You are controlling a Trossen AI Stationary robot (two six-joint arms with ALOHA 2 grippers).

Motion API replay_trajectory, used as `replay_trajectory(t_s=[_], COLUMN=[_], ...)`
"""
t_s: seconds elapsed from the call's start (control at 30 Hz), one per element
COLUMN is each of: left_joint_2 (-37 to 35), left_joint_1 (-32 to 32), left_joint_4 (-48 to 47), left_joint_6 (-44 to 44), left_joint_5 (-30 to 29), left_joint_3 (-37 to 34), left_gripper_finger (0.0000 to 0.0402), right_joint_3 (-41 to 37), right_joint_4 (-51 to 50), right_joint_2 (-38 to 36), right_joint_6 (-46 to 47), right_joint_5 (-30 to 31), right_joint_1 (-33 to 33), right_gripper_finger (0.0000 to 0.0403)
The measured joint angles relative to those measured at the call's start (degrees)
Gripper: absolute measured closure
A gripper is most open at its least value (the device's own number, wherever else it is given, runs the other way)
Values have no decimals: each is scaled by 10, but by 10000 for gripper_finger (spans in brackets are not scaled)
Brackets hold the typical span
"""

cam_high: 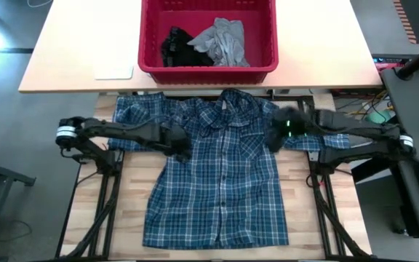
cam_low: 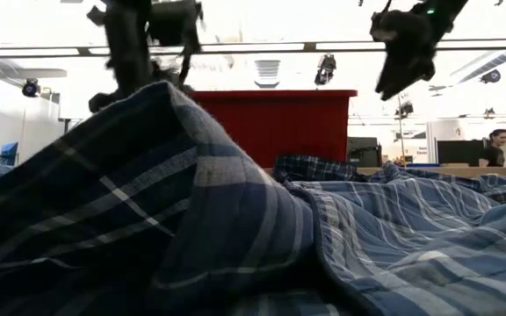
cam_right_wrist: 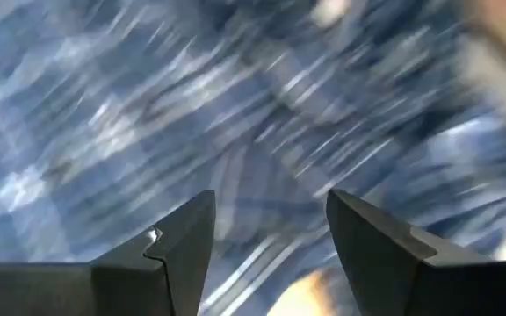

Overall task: Fold Laundry from Bin
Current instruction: Fold the blue patterned long sleeve shirt

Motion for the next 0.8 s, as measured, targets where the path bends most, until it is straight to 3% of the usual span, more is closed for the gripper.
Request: replay_trajectory(t_s=[0.2,0.37,0.63,0.8], left_joint_2=[63,87,88,87], left_joint_1=[-6,-10,-2,-28], left_joint_4=[-71,-147,-161,-182], left_joint_6=[2,-31,-144,-197], left_joint_5=[11,64,118,171], left_joint_3=[99,136,93,43], left_gripper_finger=[183,168,109,107], right_joint_3=[-91,-118,-119,-124], right_joint_4=[5,9,24,23], right_joint_2=[20,29,16,16], right_joint_6=[55,104,129,135], right_joint_5=[-1,2,48,54], right_joint_1=[132,193,252,270], right_gripper_finger=[188,188,188,188])
